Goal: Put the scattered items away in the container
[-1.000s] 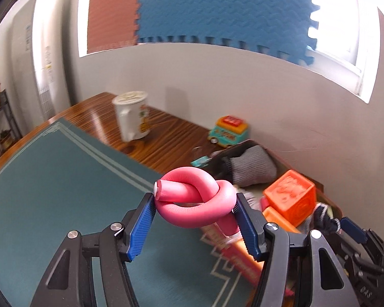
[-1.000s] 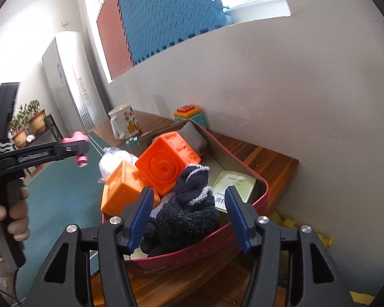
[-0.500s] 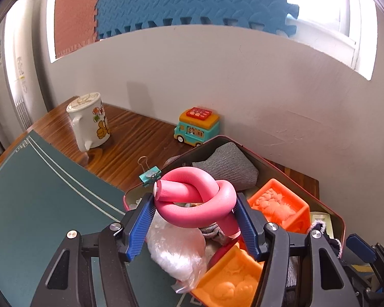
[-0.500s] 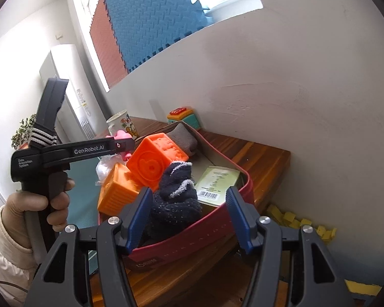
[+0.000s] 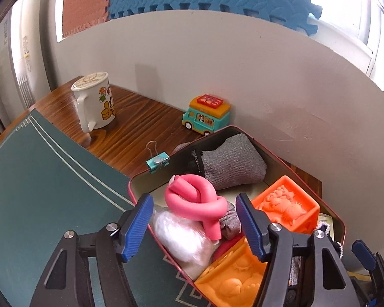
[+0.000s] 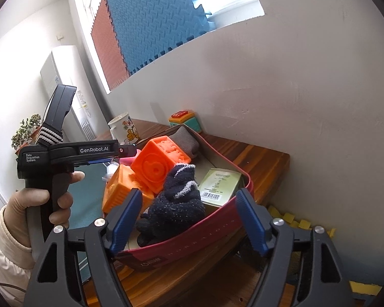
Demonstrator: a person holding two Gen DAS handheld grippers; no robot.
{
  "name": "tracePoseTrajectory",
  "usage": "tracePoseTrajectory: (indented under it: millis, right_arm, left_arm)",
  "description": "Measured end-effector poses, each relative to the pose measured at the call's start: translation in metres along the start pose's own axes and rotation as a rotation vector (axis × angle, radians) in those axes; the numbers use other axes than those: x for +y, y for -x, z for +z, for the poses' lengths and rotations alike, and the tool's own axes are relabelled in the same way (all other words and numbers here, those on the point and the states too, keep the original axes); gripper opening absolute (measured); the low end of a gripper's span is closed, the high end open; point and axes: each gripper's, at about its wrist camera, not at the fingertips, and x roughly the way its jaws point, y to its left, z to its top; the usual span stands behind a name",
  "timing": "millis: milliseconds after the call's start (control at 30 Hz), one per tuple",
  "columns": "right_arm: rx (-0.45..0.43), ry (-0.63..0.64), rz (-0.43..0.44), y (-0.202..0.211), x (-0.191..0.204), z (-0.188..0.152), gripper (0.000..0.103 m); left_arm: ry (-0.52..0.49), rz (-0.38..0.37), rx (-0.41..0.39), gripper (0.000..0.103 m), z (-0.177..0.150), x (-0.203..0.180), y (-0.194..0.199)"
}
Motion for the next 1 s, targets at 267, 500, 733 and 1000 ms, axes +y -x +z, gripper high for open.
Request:
tracePoseTrajectory:
  millis: [267, 500, 733, 1000]
  right_arm:
    - [0.06, 0.016, 0.032, -0.001, 0.007, -0.001, 0.089]
    - [0.088, 0.034, 0.037, 0.005, 0.016, -0.005, 0.103]
    - [0.09, 0.069, 0.026, 0.018, 0.028, -0.008, 0.103]
    - [0.096, 0.115, -0.004, 0.03, 0.044, -0.01, 0.103]
  left_arm:
    - [-0.008, 0.053, -0.049, 0.071, -0.01, 0.002, 0.03]
    - [-0.025, 0.07, -0.068, 0.075, -0.029, -0.003, 0.058]
    - [-0.017, 0.091, -0.055, 0.097, -0.052, -0.004, 0.073]
    - [-0.06, 0.106, -0.05, 0.098, -0.072, -0.013, 0.084]
